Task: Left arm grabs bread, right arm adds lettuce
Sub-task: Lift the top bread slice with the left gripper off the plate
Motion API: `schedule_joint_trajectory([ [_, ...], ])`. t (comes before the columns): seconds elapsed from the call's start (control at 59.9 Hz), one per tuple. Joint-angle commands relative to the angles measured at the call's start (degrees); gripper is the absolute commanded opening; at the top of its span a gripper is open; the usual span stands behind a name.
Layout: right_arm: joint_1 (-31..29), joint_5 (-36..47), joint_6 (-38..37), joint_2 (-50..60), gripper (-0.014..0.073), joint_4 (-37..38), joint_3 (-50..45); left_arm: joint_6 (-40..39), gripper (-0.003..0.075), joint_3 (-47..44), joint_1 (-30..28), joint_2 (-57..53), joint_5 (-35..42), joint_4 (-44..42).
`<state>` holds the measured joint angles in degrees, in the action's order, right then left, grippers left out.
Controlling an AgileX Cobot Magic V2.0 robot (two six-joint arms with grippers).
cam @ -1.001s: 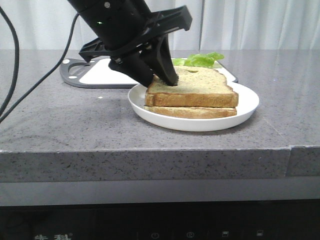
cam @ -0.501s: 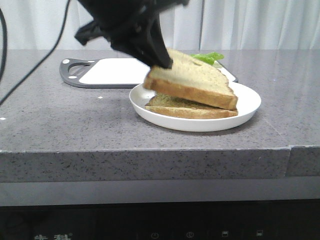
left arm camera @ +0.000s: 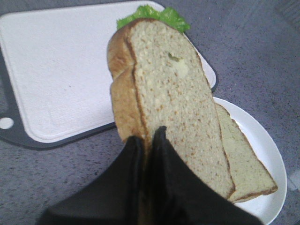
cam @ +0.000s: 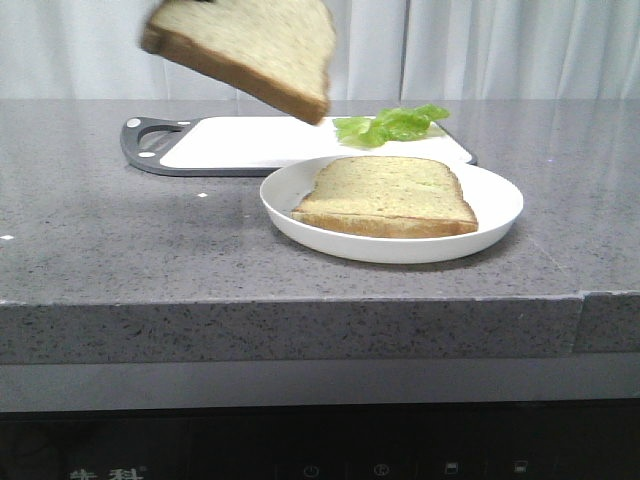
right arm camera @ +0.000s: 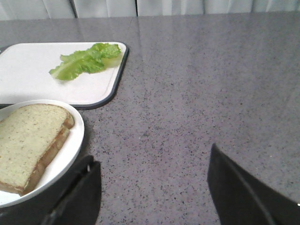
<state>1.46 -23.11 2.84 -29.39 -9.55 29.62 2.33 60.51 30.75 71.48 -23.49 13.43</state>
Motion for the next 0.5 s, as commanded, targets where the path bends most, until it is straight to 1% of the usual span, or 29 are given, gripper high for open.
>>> schedule_joint_trajectory([
  [0.0, 0.00, 5.88, 0.88, -5.84, 0.0505, 0.33, 3.76, -0.55, -0.0021, -5.37, 0.03, -7.90, 9.95, -3.90],
  [0.117, 0.00, 7.00, 2.38, -14.44, 0.0505, 0.33, 7.80, -0.55, -0.0021, -13.79, 0.03, -16.18, 16.73, -6.59],
  [0.184, 0.00, 8.45, 3.39, -20.02, 0.0505, 0.33, 10.54, -0.55, -0.0021, -17.13, 0.03, -19.83, 18.67, -6.59],
  [0.35, 0.81, 11.52, 7.32, -33.15, 0.0505, 0.33, 19.59, -0.55, -0.0021, -21.27, 0.03, -24.69, 18.67, -7.04],
  [0.484, 4.45, 10.03, 12.12, -44.55, 0.0505, 0.33, 30.48, -0.55, -0.0021, -21.60, 0.03, -25.65, 18.80, -7.86],
])
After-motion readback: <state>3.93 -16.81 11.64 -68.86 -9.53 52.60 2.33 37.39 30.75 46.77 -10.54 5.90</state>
